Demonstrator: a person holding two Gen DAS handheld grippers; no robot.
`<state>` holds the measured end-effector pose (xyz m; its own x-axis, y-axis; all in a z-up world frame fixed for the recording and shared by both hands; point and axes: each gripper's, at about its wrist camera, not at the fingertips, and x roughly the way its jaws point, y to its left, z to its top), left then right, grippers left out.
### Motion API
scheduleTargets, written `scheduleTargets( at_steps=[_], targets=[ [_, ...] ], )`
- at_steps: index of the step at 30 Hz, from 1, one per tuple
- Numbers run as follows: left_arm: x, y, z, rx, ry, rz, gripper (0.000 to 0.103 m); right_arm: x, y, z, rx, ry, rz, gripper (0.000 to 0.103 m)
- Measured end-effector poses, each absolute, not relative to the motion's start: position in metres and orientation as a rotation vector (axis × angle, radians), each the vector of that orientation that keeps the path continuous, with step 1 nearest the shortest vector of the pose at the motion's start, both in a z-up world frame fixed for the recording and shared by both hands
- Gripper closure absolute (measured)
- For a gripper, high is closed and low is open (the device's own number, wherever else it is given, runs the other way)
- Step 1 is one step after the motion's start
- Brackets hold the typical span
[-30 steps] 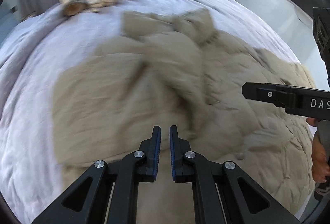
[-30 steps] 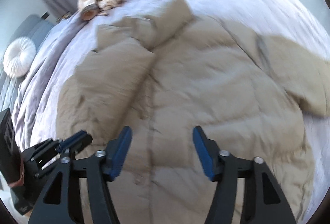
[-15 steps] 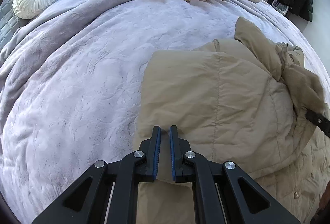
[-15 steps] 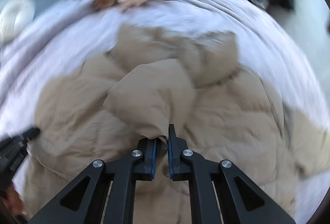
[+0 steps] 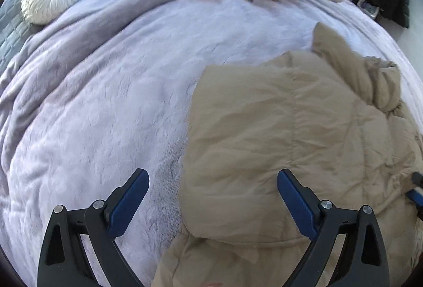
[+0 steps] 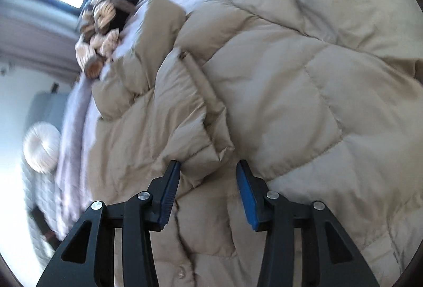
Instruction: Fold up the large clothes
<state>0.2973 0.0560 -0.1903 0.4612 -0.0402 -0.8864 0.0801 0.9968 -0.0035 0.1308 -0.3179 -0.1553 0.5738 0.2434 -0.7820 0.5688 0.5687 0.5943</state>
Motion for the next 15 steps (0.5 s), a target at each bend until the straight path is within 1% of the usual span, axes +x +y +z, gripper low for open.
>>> scheduleTargets(
  at_steps=[1,3,4,7,9,10,11,13,14,15],
  targets=[
    [0.299,0.057,-0.196,0.033,1.107,-0.066,0.006,0.134,-0.32,-0.155,0.991,0.967,-0.225,0.055],
    [0.301,0.057,-0.204,0.023,1.129,-0.06,0.006,0.139,-0.32,-0.152,0.96,0.972,-0.225,0.084],
    [0.301,0.057,-0.207,0.018,1.138,-0.058,0.006,0.139,-0.319,-0.151,0.925,0.993,-0.25,0.093],
    [0.304,0.053,-0.215,0.029,1.152,-0.049,0.005,0.136,-0.318,-0.165,0.911,1.051,-0.306,0.093],
    [0.304,0.05,-0.216,0.041,1.157,-0.044,0.005,0.13,-0.317,-0.17,0.92,1.062,-0.319,0.096],
    [0.304,0.049,-0.214,0.039,1.16,-0.043,0.005,0.128,-0.317,-0.169,0.91,1.067,-0.326,0.099],
    [0.304,0.05,-0.212,0.035,1.162,-0.044,0.005,0.126,-0.316,-0.166,0.895,1.072,-0.33,0.099],
    [0.302,0.049,-0.206,0.028,1.163,-0.044,0.006,0.122,-0.317,-0.16,0.886,1.073,-0.319,0.099],
    [0.301,0.048,-0.202,0.036,1.157,-0.041,0.006,0.118,-0.318,-0.155,0.887,1.064,-0.293,0.093],
    [0.299,0.046,-0.197,0.043,1.151,-0.047,0.006,0.114,-0.319,-0.151,0.885,1.061,-0.273,0.093]
  ],
)
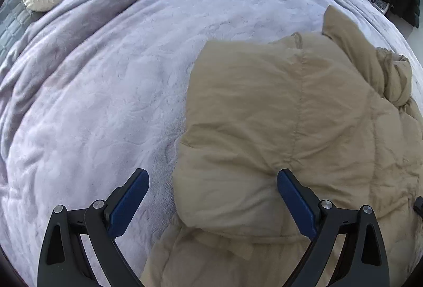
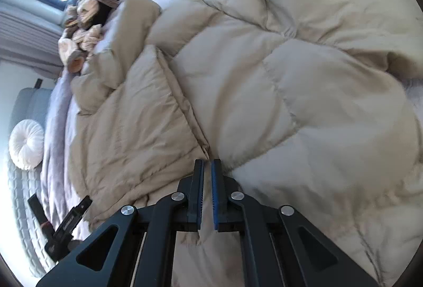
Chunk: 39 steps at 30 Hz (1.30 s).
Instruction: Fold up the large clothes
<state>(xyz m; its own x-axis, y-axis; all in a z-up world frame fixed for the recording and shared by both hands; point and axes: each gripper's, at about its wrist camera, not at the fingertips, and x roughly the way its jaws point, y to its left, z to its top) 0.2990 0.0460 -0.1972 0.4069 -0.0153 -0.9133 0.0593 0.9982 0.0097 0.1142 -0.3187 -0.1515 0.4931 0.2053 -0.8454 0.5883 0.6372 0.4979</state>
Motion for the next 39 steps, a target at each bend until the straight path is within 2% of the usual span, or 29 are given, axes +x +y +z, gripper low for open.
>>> scheduleTargets(
  at_steps=[1,3,5,6,9,16,25,33,34,39],
  targets=[
    [0.297,0.043,-0.193,0.047,1.15,-0.058,0.006,0.111,-0.32,-0.148,0.884,1.06,-0.257,0.092],
    [0.291,0.036,-0.185,0.057,1.152,-0.074,0.006,0.097,-0.322,-0.14,0.882,1.063,-0.23,0.083],
    [0.281,0.023,-0.177,0.078,1.155,-0.092,0.006,0.086,-0.324,-0.134,0.888,1.059,-0.224,0.053],
    [0.277,0.017,-0.174,0.081,1.156,-0.105,0.006,0.079,-0.325,-0.131,0.893,1.054,-0.225,0.049],
    [0.256,-0.004,-0.166,0.078,1.171,-0.175,0.006,0.058,-0.333,-0.127,0.927,1.055,-0.238,0.048],
    [0.205,-0.074,-0.154,0.078,1.212,-0.35,0.006,0.006,-0.363,-0.123,1.036,1.008,-0.285,0.022],
    [0.155,-0.166,-0.151,0.154,1.243,-0.485,0.006,-0.055,-0.427,-0.124,1.121,0.919,-0.409,0.017],
    [0.144,-0.205,-0.153,0.14,1.27,-0.489,0.006,-0.098,-0.475,-0.125,1.142,0.821,-0.542,0.015],
    [0.145,-0.209,-0.154,0.138,1.279,-0.49,0.005,-0.101,-0.48,-0.125,1.142,0.806,-0.555,0.003],
    [0.143,-0.229,-0.161,0.171,1.293,-0.501,0.006,-0.113,-0.51,-0.127,1.14,0.745,-0.618,0.0]
  ],
)
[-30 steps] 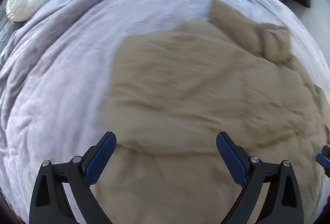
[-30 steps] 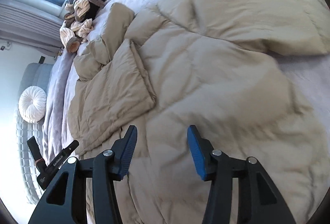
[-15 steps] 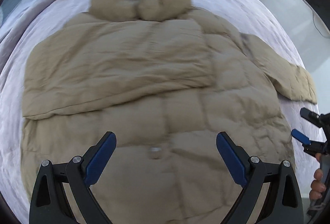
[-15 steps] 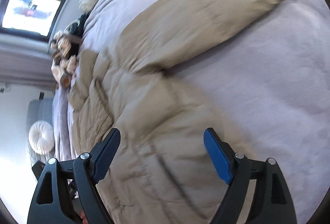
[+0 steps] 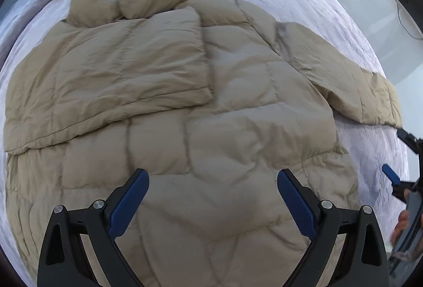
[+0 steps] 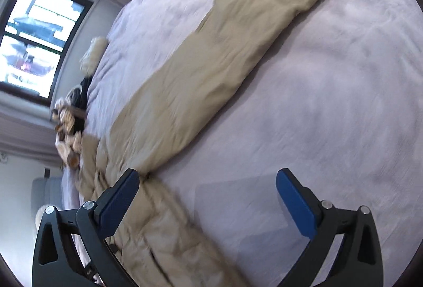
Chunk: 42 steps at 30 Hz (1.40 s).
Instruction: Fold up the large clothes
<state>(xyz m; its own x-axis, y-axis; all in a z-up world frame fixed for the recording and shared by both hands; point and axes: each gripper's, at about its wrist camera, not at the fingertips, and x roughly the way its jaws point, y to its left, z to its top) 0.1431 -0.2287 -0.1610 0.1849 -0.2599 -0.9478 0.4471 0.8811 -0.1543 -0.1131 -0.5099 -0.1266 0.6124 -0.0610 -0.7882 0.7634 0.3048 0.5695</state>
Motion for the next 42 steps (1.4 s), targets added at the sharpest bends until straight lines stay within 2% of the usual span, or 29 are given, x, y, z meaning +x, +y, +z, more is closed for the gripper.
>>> scheduleTargets(
  at_steps=[4,22,24,25,26,27,28,29,34,42],
  targets=[
    [0.139,-0.244,-0.163,0.201,1.298,-0.516,0.006,-0.113,-0.536,-0.142,1.231,0.771,-0.59,0.0],
    [0.155,-0.271,-0.164,0.184,1.252,-0.504,0.006,-0.088,-0.652,-0.188,1.615,0.363,-0.495,0.0],
    [0.157,-0.267,-0.162,0.185,1.241,-0.495,0.006,-0.081,-0.655,-0.188,1.64,0.354,-0.491,0.004],
    [0.159,-0.265,-0.161,0.188,1.234,-0.489,0.006,-0.077,-0.656,-0.19,1.667,0.36,-0.488,0.018],
    [0.16,-0.263,-0.16,0.189,1.23,-0.487,0.006,-0.075,-0.656,-0.193,1.688,0.37,-0.492,0.048],
    [0.162,-0.262,-0.159,0.19,1.225,-0.483,0.006,-0.073,-0.655,-0.198,1.726,0.374,-0.496,0.063],
    [0.164,-0.258,-0.157,0.187,1.219,-0.48,0.006,-0.072,-0.655,-0.201,1.759,0.358,-0.49,0.083],
    [0.166,-0.253,-0.154,0.184,1.212,-0.476,0.006,-0.07,-0.654,-0.202,1.777,0.333,-0.475,0.09],
    [0.179,-0.23,-0.143,0.171,1.163,-0.445,0.006,-0.047,-0.646,-0.173,1.649,0.364,-0.439,0.094],
    [0.198,-0.187,-0.132,0.116,1.132,-0.375,0.006,0.04,-0.597,-0.085,1.309,0.478,-0.316,0.094]
  ],
)
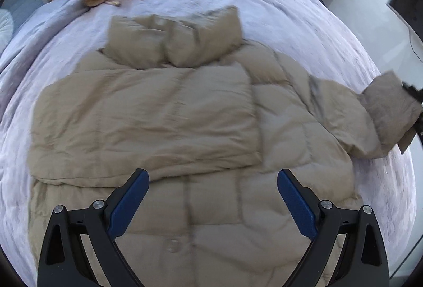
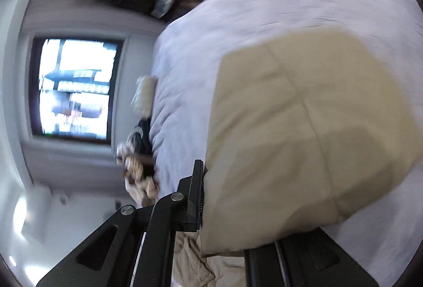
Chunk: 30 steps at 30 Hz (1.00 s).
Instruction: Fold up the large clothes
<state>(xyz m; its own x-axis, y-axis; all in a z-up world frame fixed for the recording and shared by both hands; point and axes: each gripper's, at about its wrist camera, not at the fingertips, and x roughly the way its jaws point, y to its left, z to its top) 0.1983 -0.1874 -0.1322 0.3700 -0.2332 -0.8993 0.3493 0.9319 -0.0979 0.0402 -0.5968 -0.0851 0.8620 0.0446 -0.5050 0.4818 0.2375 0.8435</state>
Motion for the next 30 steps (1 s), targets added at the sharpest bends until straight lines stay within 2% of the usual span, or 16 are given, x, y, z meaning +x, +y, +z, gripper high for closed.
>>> scheduleTargets(
  at_steps=[5,9,17,22,24,26,27,30],
  targets=[
    [0.214,-0.14,-0.128,0.06,1.118,-0.295,0.006,0.129,-0.511,-0.024,0.899,0.611,-0.227,0.094],
    [0.226,-0.095,-0.125,0.012,1.103,-0.216,0.006,0.196,-0.403,-0.014,0.544,0.743,-0.13,0.094],
    [0.237,-0.022,-0.136,-0.043,1.102,-0.107,0.006,0.234,-0.249,-0.083,0.226,0.951,-0.048,0.094],
    [0.24,-0.003,-0.146,-0.074,1.127,-0.091,0.006,0.226,-0.224,-0.128,0.12,1.062,-0.1,0.092],
    [0.241,0.002,-0.15,-0.116,1.144,-0.092,0.006,0.222,-0.223,-0.134,0.116,1.091,-0.115,0.077],
    [0.242,0.003,-0.151,-0.139,1.152,-0.099,0.006,0.224,-0.226,-0.128,0.118,1.094,-0.117,0.027],
    [0.243,0.002,-0.151,-0.138,1.153,-0.103,0.006,0.222,-0.226,-0.122,0.115,1.084,-0.118,0.022],
    [0.246,-0.004,-0.15,-0.123,1.152,-0.128,0.006,0.215,-0.233,-0.102,0.18,1.077,-0.106,0.022]
  ],
)
